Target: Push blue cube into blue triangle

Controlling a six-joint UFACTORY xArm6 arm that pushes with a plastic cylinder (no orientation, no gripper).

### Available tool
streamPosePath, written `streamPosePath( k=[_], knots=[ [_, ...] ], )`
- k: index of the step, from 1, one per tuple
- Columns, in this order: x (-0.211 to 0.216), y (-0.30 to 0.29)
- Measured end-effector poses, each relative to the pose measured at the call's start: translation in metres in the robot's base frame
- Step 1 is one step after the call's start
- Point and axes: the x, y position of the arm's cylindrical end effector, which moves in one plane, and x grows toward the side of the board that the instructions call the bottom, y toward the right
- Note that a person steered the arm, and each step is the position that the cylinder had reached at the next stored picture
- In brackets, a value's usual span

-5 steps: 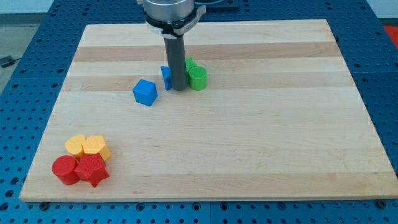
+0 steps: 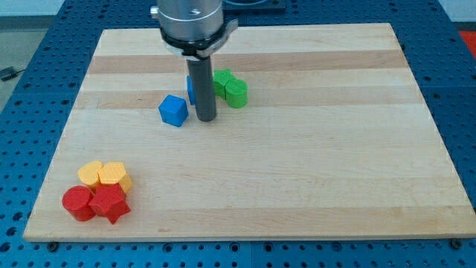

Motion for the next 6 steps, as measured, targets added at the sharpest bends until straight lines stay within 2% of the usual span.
streamPosePath(
  k=[2,4,6],
  knots=[
    [0.010,-0.042],
    [0.028,-0.051],
    [0.014,-0.070]
  ],
)
